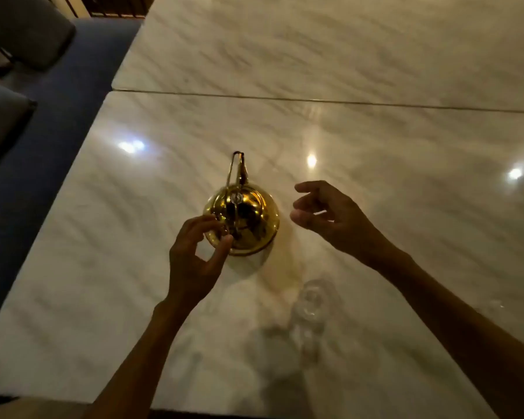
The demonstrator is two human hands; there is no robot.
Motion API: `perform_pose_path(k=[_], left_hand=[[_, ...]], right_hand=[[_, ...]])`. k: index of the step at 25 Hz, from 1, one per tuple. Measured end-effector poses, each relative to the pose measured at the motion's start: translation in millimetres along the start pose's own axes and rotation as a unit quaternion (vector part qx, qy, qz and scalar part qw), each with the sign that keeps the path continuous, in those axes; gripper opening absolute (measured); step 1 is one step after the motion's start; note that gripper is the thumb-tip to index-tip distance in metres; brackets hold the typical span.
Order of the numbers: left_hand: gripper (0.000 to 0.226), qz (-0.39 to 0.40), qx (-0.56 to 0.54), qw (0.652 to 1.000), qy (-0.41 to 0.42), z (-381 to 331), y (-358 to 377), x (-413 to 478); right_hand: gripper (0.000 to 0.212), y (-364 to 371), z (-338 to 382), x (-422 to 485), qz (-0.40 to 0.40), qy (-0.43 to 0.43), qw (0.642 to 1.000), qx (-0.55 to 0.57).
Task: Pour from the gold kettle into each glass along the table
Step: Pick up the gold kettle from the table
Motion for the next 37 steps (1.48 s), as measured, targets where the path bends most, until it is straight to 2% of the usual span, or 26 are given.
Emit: perform_pose_path(k=[2, 4, 8, 11, 14, 19, 24, 28, 32, 37], left_hand=[[0.034, 0.018, 0.001, 1.0, 0.006, 27, -3, 17], [0.044, 0.069, 0.011, 0.998, 0.009, 58, 6, 30], [0.065, 0.192, 0.016, 0.977, 0.091, 94, 45, 37], [0.075, 0.236, 0.009, 0.963, 0.133, 109, 70, 35], [0.077, 0.26, -0.026, 0.953, 0.155, 119, 87, 37], [0.086, 0.249, -0.087, 0.939, 0.223, 121, 96, 39], [0.083, 0.245, -0.09, 0.94, 0.219, 121, 98, 41], [0.083, 0.247, -0.071, 0.946, 0.195, 104, 93, 48], [0.086, 0.218, -0.062, 0.944, 0.239, 64, 77, 53], [0.088, 0.193, -0.079, 0.947, 0.244, 3, 53, 49]], right_hand=[[0.037, 29, 0, 12, -0.03, 0.035, 0.998, 0.047], [0.038, 58, 5, 16, -0.048, 0.059, 0.994, 0.078], [0.042, 91, 3, 31, -0.094, 0.112, 0.981, 0.125], [0.027, 108, 5, 34, -0.109, 0.133, 0.968, 0.185], [0.024, 123, -2, 40, -0.121, 0.151, 0.96, 0.204], [0.02, 143, -11, 46, -0.161, 0.185, 0.929, 0.277], [0.027, 143, -14, 50, -0.242, 0.212, 0.885, 0.337], [0.034, 126, 4, 52, -0.251, 0.208, 0.888, 0.325], [0.036, 99, 42, 39, -0.225, 0.161, 0.909, 0.311], [0.037, 66, 80, 6, -0.212, 0.142, 0.913, 0.318]])
Point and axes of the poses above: each hand's wrist, its own x-axis towards the middle knuckle, its own y-axis out of the palm, z = x × y, the point moved 9 cm from there along x, towards the middle knuckle, and after that the axes turned 14 degrees about -z, right-handed, at the moved point
